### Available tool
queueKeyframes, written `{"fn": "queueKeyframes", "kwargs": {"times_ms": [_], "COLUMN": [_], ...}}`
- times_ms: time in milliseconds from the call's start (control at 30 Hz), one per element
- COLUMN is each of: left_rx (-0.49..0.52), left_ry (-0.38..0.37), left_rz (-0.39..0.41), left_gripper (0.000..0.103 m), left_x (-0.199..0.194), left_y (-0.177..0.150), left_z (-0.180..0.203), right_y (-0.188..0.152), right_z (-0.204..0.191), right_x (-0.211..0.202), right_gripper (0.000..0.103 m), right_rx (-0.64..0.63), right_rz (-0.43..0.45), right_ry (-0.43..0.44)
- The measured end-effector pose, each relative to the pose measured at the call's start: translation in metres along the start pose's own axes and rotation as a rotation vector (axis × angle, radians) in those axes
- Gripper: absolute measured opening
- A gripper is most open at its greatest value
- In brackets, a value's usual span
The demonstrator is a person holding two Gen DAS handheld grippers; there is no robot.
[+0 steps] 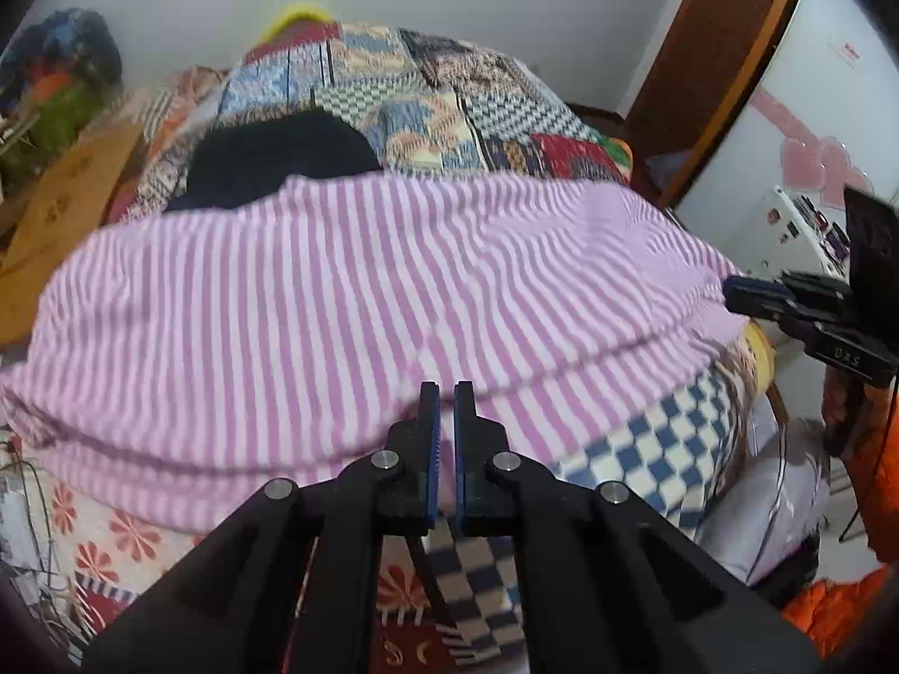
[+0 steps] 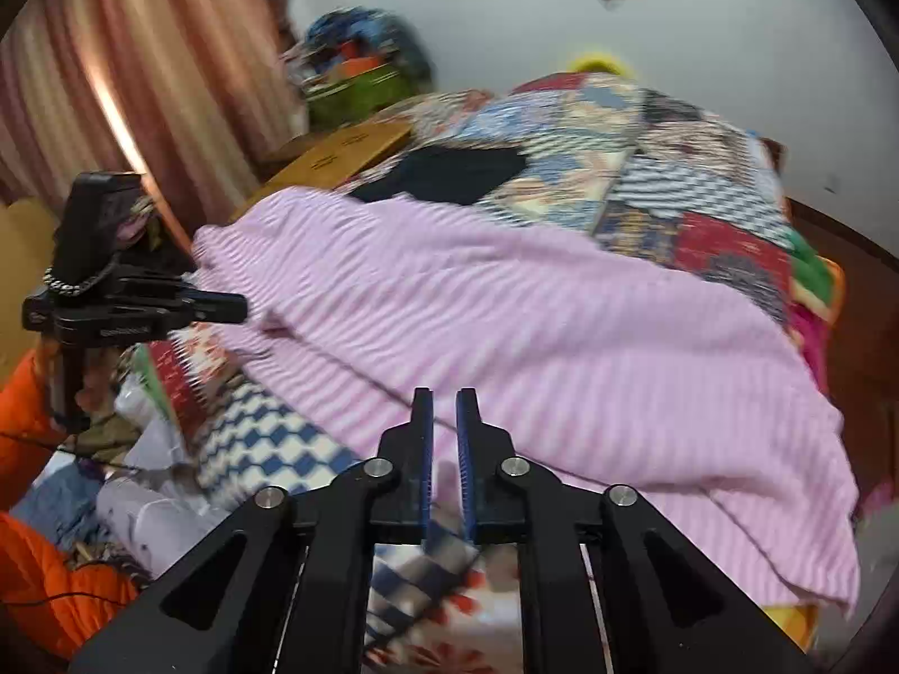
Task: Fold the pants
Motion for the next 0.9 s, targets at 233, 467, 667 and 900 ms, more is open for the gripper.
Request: {"fn": "queueKeyframes", "kwargs": {"times_ms": [233,467,667,900], "left_rx": [0.052,0.081,0.092,0.120], "left_ry": [0.011,-0.015,-0.030,-0.009], "left_rz": [0.047,0.056,-0.019,-0.107], "left_gripper": [0.024,0.045,0.045,0.045], "left_x": [0.007,0.047,0.104,0.153], "left_y": [0.052,0.105,0.127,0.123], "left_z": [0.024,0.067,0.093,0.107], "right_y": [-0.012,-0.031,-0.043,-0.056], "right_z": [0.068,0.162,0.230,0.289], "right_x": [-0.048,-0.093,-0.096,-0.049], "right_gripper": [0.033,0.041,0.042,0.042], "right_rx": [0.151,0.322,0.442,0.549], "right_rz": [0.113,0.179,0.174,0.078], "right_ry": [-0.167,-0.342,-0.405,-0.372]}}
Point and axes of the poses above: each gripper's, at about its wrist camera, not at the fingertips, and x roughly the way its jaws point, z to its right, y to its top, the point moved 2 cm from there along x, roughly the way its jaws point, and after that the axes turned 5 degrees about x, right-handed, at the moved point
